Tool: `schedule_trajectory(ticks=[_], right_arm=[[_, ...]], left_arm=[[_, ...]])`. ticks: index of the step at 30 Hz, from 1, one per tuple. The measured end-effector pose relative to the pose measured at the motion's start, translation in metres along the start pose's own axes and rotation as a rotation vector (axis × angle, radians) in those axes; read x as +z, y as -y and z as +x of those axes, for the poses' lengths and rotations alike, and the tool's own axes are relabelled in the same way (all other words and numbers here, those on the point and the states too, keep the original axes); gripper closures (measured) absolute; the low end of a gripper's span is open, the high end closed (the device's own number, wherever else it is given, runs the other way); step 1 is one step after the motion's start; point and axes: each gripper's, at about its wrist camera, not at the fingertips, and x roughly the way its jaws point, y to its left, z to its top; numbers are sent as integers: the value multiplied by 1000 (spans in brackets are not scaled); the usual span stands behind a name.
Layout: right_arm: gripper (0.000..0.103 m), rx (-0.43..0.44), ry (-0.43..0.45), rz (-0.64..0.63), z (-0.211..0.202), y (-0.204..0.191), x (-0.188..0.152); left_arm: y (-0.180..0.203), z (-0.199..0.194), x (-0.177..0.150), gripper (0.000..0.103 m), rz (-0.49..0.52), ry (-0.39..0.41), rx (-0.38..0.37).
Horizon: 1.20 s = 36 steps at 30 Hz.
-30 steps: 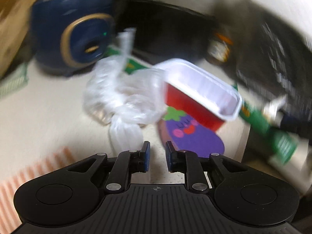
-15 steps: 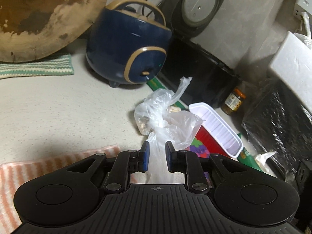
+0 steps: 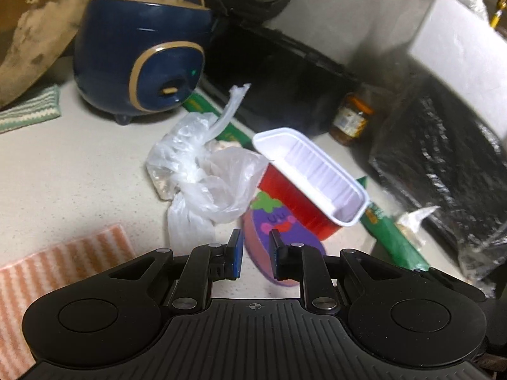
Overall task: Collect trash
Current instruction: 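Lower the left gripper onto the white plastic bag and grasp it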
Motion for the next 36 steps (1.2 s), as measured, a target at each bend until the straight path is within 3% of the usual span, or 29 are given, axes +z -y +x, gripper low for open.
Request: schedule_trajectory(ticks=[8,11,13,18,25,28,31,33,36], right_arm=[[15,20,-61,-8,62,-11,12],[15,193,-135,-24,63,-28,9],[15,228,-122,-70,48,-38,2],[15,58,-78,-195,17,-39,-18],[15,-174,-63,-42,-2,6,-22],[15,-254,-43,-74,-10,17,-22],[15,-374,18,-85,-25,37,-19],[15,-373,28,-27,-33,54,-14],[15,-279,39,86,-42,74,-6]], left_arm=[[-27,-16,-1,83,-47,31,17],[-35,-19,-1,83,-63,47,6],[-35,-18,-1,83,-61,52,8],[-18,-4,-2,83,-7,25,8],[18,14,-2,83,108,10,-70],[29,17,-1,83,141,15,-112],[27,16,4,83,119,49,-90],[13,13,11,83,50,100,-39],[-15,10,27,83,-36,149,39]])
